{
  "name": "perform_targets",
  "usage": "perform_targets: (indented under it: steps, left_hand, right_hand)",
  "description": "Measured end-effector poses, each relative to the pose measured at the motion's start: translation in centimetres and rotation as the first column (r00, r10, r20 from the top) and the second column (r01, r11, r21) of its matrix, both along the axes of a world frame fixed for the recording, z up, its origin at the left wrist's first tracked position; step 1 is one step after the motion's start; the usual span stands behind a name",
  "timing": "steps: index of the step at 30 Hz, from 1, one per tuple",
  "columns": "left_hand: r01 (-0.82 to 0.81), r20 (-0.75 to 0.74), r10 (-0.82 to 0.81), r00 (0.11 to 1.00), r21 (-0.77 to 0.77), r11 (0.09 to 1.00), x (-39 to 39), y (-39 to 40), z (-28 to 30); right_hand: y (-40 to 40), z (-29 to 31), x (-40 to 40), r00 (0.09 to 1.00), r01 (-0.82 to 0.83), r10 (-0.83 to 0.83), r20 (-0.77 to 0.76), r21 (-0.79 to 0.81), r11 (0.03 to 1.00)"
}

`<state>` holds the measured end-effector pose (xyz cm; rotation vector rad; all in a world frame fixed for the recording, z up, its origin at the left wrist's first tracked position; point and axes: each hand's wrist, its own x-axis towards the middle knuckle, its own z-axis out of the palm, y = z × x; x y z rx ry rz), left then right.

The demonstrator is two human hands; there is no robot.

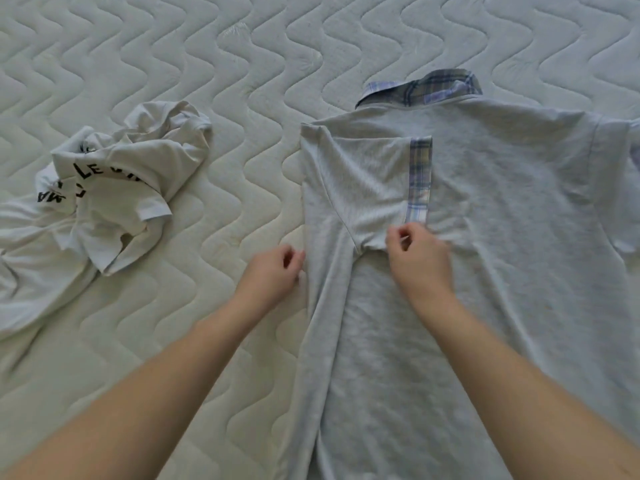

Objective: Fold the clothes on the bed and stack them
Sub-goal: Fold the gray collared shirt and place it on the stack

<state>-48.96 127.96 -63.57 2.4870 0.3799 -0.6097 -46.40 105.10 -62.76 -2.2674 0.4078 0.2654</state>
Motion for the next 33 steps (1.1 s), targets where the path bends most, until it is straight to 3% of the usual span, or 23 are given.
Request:
perform_targets:
  steps: [4,8,12,15,18,21,22,24,26,28,30,33]
  left_hand:
    - [-0.051,-0.163,0.027,0.986,-0.145,0.988,-9.9,-0.9,-0.2]
    - [-0.100,-0.242,0.057,0.969,-0.167,0.981,-16.2,-2.5,-0.1]
    - [-0.152,-0.293,0.123,0.948,-0.078,0.985,-20.4,-3.3,0.2]
    - [-0.244,-0.328,0.189,0.926,-0.137,0.960,-22.9,-3.8,1.1]
    - [-0.392,-0.325,0.294,0.899,-0.298,0.870,-24.9,-3.8,2.4]
    - [-0.587,-0.497,0.359,0.790,-0.441,0.679,-27.7,-3.8,3.2]
    - [-0.579,-0.504,0.346,0.791,-0.433,0.691,-28.6,-3.8,3.1]
    - [-0.432,-0.410,0.281,0.868,-0.341,0.835,-30.4,-3.7,2.7]
    - [-0.233,-0.276,0.161,0.948,-0.251,0.940,-31.8,-3.8,2.1]
    - [-0.204,-0.245,0.138,0.960,-0.268,0.942,-32.8,-4.3,2.1]
    - [-0.268,-0.305,0.169,0.937,-0.320,0.909,-33.8,-5.0,2.4]
    - [-0.203,-0.369,0.061,0.928,-0.359,0.911,-35.4,-5.7,2.5]
  right_hand:
    - [4.3,-0.9,-3.5,0.956,-0.081,0.112,-0.272,0.123,0.989]
    - [6.3,-1.4,-4.7,0.912,-0.070,0.152,-0.380,0.221,0.973]
    - [7.0,-1.0,-7.2,0.821,-0.105,0.268,-0.505,0.329,0.938]
    - [6.8,-0.5,-9.8,0.765,-0.125,0.346,-0.543,0.402,0.907]
    - [6.0,0.2,-12.5,0.735,-0.018,0.359,-0.575,0.512,0.859]
    - [4.2,0.8,-15.5,0.686,0.030,0.417,-0.596,0.595,0.803]
    - [3.4,0.9,-16.6,0.649,0.031,0.457,-0.608,0.622,0.783]
    - [1.5,0.8,-18.7,0.579,0.017,0.523,-0.626,0.651,0.759]
    - [-0.3,0.8,-20.5,0.591,0.008,0.501,-0.632,0.626,0.780]
    - [-1.8,1.1,-22.0,0.667,0.042,0.405,-0.626,0.574,0.818]
    - [-2.9,1.3,-23.7,0.690,0.070,0.371,-0.621,0.568,0.820]
    - [-3.6,1.2,-26.8,0.597,-0.071,0.496,-0.630,0.575,0.815]
